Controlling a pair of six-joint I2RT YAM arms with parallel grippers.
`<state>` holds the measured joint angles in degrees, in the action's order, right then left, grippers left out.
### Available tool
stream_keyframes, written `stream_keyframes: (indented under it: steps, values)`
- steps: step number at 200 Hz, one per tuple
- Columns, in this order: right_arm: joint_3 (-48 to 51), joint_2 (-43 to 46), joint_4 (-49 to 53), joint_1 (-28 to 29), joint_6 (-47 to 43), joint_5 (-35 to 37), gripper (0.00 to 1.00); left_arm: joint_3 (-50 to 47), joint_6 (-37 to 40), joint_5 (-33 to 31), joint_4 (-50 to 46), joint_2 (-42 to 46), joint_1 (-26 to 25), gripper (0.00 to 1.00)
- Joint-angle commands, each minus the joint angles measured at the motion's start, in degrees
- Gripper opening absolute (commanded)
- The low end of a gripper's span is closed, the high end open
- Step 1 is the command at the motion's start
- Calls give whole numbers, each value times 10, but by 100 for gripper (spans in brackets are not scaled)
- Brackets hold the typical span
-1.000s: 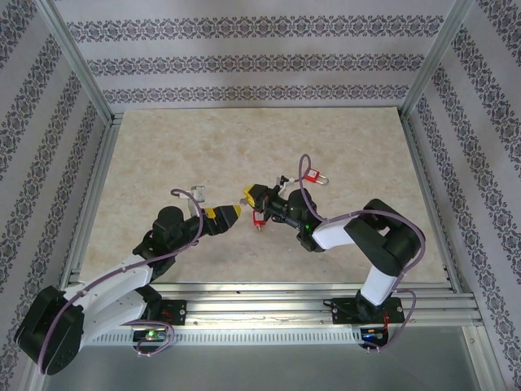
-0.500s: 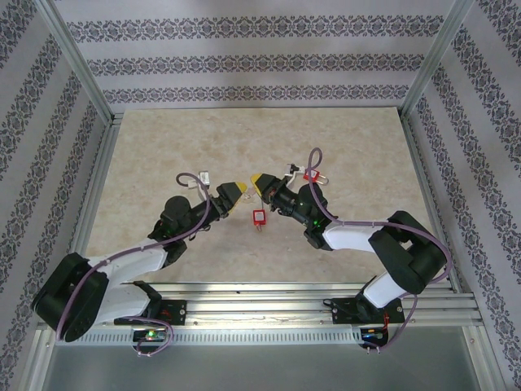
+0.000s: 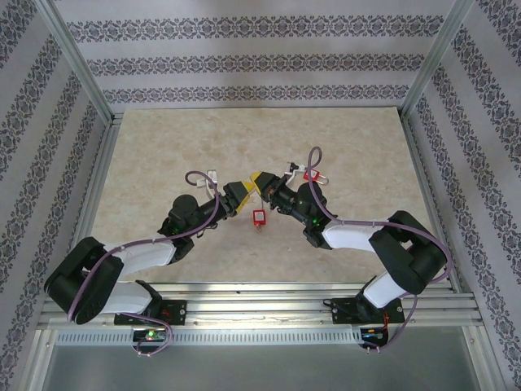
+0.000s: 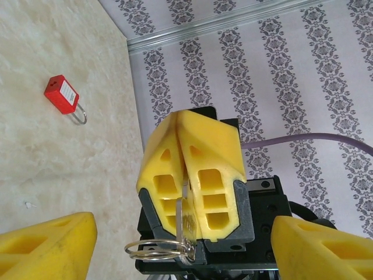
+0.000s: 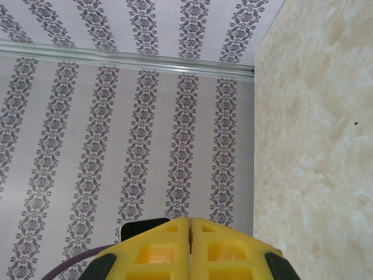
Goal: Unlock with the key
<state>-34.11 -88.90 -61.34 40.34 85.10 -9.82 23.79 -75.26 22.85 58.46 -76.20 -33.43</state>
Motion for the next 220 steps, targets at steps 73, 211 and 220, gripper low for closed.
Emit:
stream_keyframes:
  steps: [73,211,220]
  values:
    - [-11,-1,-21,11,-1,9,0,0,-17,1,133,-58,-14,43]
    - [8,-5,-34,19,5,24,0,-25,-16,-11,133,-50,-14,5]
    - [10,-3,-34,19,5,25,0,-28,-16,-12,133,-48,-14,3]
